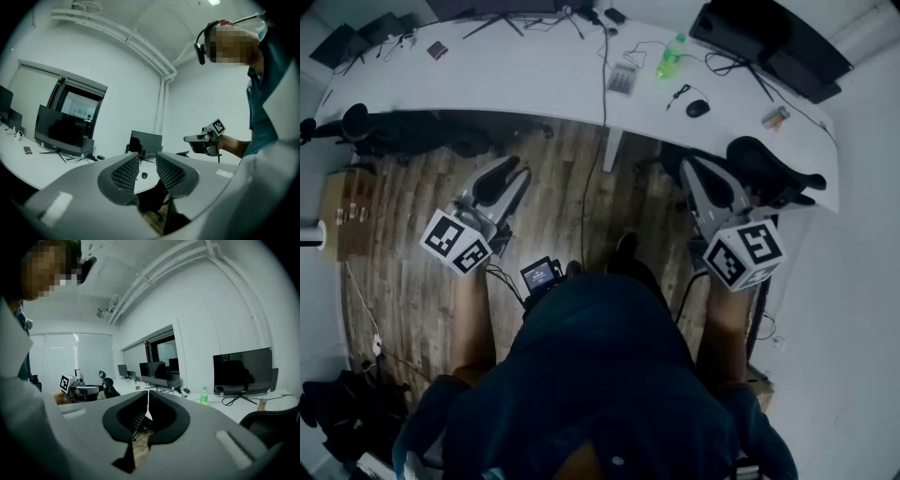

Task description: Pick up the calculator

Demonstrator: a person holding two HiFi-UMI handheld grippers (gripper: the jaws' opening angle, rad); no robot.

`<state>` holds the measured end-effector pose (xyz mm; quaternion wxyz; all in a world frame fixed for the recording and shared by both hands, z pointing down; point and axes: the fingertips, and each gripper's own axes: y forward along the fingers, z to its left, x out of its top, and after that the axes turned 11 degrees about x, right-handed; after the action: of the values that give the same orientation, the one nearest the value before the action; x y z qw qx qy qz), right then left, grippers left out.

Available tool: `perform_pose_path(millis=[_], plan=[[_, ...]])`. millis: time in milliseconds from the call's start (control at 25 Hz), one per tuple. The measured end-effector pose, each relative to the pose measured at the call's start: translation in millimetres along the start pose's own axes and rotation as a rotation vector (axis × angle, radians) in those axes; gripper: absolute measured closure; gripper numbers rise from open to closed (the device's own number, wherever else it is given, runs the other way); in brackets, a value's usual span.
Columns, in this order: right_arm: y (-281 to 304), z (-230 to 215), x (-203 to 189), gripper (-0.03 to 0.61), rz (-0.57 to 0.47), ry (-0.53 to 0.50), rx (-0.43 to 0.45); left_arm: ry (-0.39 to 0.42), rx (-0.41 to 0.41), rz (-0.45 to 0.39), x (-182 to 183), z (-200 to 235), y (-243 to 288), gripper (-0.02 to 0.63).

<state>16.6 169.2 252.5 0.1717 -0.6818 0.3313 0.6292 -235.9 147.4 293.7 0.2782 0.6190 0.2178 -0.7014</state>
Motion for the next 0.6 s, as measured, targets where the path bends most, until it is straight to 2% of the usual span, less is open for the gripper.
perform_pose_path(millis=[280,440,600], plan=[[-21,29,-7,0.565,0.001,-0.006,-0.017,-0.003,-0.047,-0.011,-1,-21,-17,0.502],[-38,24,-9,0.565,-0.013,-0.008,-0.014,0.012,-0.046,-0.011,-2,-37,-13,0.502],[-49,11,-11,0.563,-0.027,0.006,0.026,0.018,-0.011,-0.013,1,-51,-4,0.502]])
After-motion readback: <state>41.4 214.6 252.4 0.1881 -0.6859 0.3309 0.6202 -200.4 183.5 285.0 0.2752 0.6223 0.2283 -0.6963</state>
